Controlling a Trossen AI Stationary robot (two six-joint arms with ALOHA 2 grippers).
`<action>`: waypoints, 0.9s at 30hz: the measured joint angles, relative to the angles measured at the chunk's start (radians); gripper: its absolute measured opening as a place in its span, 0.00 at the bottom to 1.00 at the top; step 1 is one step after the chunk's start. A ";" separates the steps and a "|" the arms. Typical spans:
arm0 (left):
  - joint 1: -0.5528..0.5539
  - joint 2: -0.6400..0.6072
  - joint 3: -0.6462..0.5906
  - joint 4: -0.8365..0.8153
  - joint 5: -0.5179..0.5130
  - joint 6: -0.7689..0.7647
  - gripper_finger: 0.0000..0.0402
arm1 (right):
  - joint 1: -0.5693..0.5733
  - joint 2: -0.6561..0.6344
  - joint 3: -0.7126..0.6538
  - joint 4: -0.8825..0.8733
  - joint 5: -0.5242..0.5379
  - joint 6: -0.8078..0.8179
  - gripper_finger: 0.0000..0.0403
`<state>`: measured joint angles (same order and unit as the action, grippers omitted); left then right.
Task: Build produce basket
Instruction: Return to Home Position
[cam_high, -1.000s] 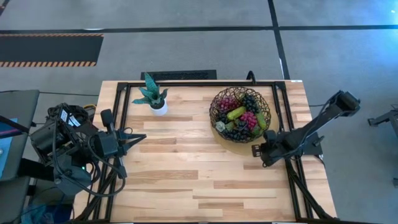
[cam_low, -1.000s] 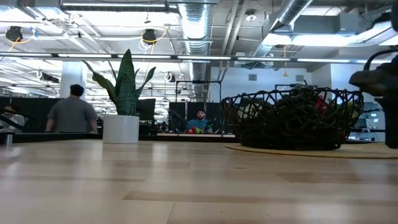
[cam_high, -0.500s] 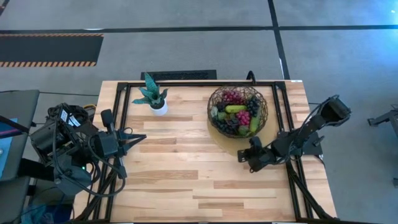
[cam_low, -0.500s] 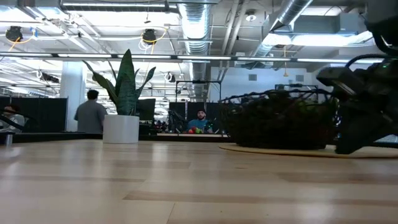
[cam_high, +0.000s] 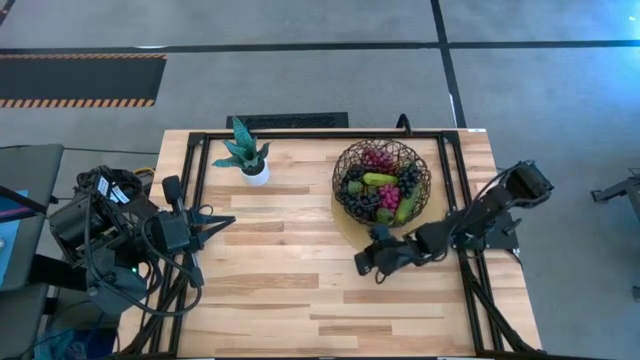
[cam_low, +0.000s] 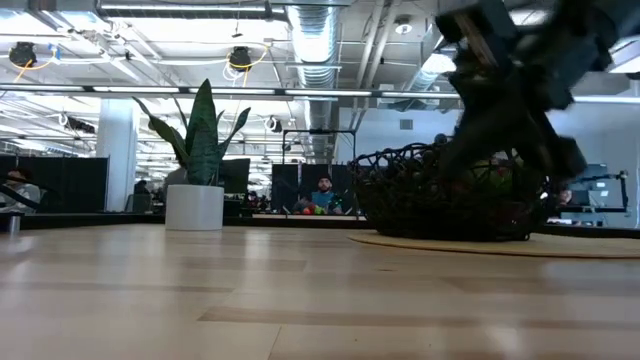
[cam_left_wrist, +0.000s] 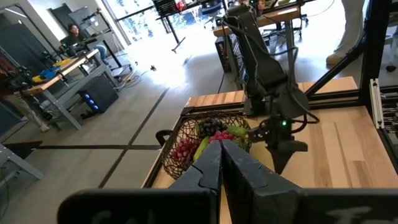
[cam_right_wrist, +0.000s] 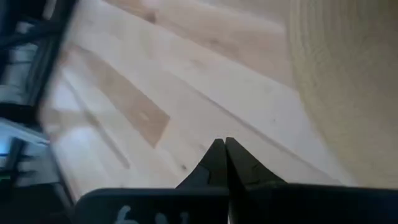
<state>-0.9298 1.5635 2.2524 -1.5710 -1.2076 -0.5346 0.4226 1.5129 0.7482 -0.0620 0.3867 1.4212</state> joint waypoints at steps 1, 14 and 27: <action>0.000 0.000 0.000 0.000 0.000 0.000 0.00 | -0.009 -0.002 0.028 -0.064 -0.002 -0.016 0.00; 0.000 0.000 0.000 0.000 0.025 0.002 0.00 | -0.042 -0.064 0.342 -0.559 0.018 -0.217 0.00; 0.000 0.000 0.000 0.000 0.040 0.001 0.00 | -0.155 -0.246 0.467 -0.879 0.091 -0.436 0.00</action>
<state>-0.9295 1.5639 2.2524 -1.5709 -1.1677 -0.5336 0.2672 1.2667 1.2148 -0.9411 0.4779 0.9852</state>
